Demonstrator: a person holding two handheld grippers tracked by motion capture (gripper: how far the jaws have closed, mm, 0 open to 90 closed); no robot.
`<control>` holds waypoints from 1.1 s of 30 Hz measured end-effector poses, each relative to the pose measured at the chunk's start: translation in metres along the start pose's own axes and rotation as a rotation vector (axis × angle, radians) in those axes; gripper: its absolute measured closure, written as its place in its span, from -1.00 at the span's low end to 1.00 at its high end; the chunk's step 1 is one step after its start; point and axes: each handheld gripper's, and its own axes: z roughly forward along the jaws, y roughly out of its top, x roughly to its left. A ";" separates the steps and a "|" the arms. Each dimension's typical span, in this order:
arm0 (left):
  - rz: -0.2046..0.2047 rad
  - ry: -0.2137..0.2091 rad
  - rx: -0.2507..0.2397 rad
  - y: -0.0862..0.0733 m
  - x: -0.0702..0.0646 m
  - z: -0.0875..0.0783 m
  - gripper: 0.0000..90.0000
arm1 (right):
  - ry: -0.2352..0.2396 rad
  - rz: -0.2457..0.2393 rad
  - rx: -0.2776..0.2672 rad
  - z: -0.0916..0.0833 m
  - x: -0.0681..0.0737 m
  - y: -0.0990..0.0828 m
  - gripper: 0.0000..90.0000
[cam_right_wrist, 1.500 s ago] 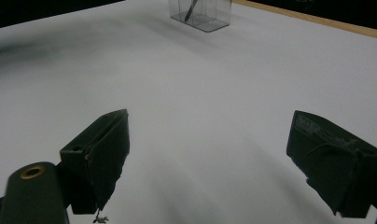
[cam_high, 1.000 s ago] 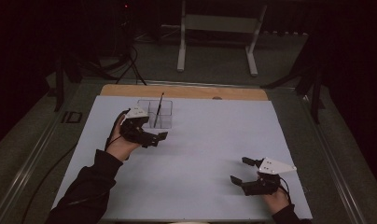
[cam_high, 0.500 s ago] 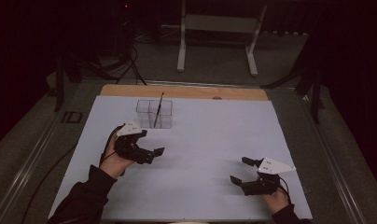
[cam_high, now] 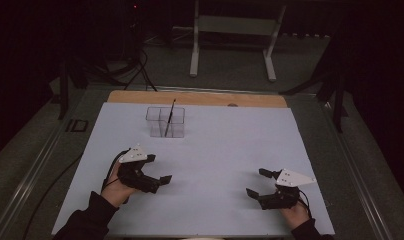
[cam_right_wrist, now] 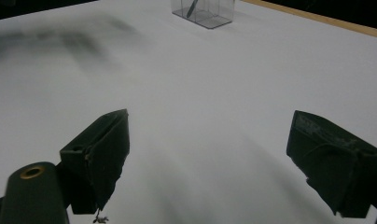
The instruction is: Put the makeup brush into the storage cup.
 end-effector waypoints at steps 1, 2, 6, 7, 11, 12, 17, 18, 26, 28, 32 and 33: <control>0.000 -0.003 0.005 -0.002 0.000 -0.001 -0.96 | 0.000 0.000 0.000 0.000 0.000 0.000 -0.71; 0.000 0.000 0.008 -0.005 -0.001 -0.001 -0.96 | -0.001 -0.001 0.000 0.000 0.000 0.000 -0.71; -0.003 -0.007 0.016 -0.013 -0.001 -0.003 -0.96 | 0.000 0.000 0.001 0.000 0.000 0.000 -0.71; 0.005 -0.007 0.018 -0.017 -0.001 -0.004 -0.96 | 0.000 0.000 0.001 0.000 0.000 0.000 -0.71; 0.014 -0.016 0.014 -0.024 -0.001 -0.007 -0.96 | 0.001 -0.001 0.002 0.001 0.000 0.000 -0.71; 0.011 -0.024 0.013 -0.027 -0.001 -0.008 -0.96 | 0.001 0.000 0.002 0.001 0.000 0.000 -0.71; 0.009 -0.036 0.001 -0.036 -0.001 -0.009 -0.96 | 0.000 0.002 0.003 0.001 0.000 0.000 -0.70; 0.018 -0.035 0.006 -0.039 -0.001 -0.009 -0.96 | 0.001 0.002 0.002 0.001 0.000 0.000 -0.71; -0.008 0.000 0.016 -0.051 0.003 -0.014 -0.96 | -0.001 0.001 0.003 0.000 0.000 0.000 -0.71; -0.020 0.009 0.004 -0.057 0.006 -0.017 -0.96 | -0.002 -0.001 0.002 0.000 0.000 0.000 -0.71; -0.021 0.020 0.002 -0.062 0.009 -0.017 -0.96 | -0.005 -0.003 0.003 0.000 0.000 0.000 -0.71; -0.020 0.022 0.002 -0.064 0.010 -0.016 -0.96 | -0.005 -0.003 0.003 0.000 0.000 0.000 -0.71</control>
